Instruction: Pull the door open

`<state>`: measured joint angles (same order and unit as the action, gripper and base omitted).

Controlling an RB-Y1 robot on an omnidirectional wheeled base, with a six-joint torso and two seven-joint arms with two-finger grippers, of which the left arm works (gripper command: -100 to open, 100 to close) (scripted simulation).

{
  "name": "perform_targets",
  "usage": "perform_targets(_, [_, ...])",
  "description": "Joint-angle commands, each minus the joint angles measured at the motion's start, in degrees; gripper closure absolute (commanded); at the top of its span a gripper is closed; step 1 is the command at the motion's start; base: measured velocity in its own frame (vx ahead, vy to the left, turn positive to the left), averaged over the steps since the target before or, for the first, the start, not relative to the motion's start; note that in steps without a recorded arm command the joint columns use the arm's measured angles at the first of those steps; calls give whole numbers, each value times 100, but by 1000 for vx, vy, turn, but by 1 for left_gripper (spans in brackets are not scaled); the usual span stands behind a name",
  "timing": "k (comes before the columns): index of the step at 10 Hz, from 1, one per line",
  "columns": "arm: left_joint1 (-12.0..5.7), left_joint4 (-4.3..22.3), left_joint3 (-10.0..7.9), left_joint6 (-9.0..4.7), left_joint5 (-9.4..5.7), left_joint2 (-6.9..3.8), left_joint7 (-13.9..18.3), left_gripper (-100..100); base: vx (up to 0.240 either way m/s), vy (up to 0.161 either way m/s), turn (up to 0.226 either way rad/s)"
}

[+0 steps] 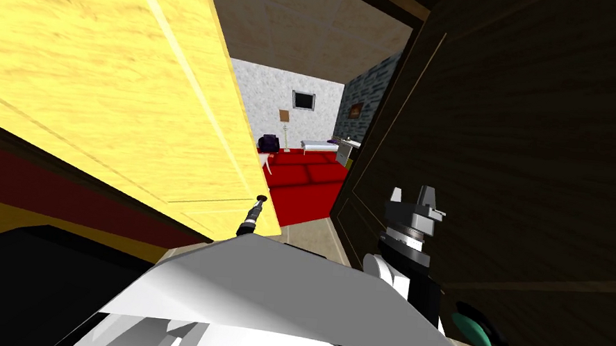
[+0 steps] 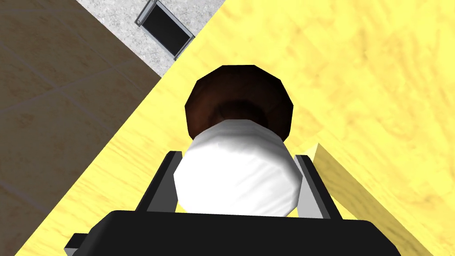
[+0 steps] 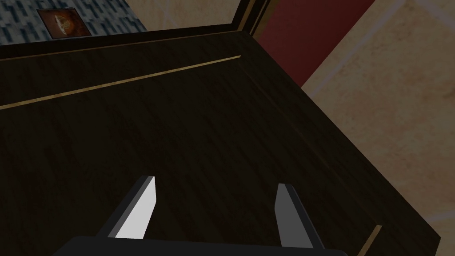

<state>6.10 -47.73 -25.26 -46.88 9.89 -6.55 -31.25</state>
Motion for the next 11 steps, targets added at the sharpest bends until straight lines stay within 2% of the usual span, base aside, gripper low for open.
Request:
perform_targets(1, [3,18,-3,-4,-36,-9,175,100,-30,4,-30])
perform_targets(3, [-43,98,11,-15,-159,-50,544,100,-49,10,-80])
perform_targets(4, [-43,98,11,-15,-159,-50,643,100,-48,17,-50])
perform_targets(5, [-67,141,19,-22,-224,-72,836,100,-34,14,-74])
perform_targets(6, [-67,141,19,-22,-224,-72,880,100,-31,7,-37])
perform_targets(7, [-91,184,27,-28,-290,-93,1100,100,-38,6,-65])
perform_targets(8, [-91,184,27,-28,-290,-93,1116,100,-39,10,-42])
perform_targets(10, [-140,269,43,-40,-421,-136,1484,100,-63,7,-88])
perform_targets(11, [-140,269,43,-40,-421,-136,1589,100,-55,7,-48])
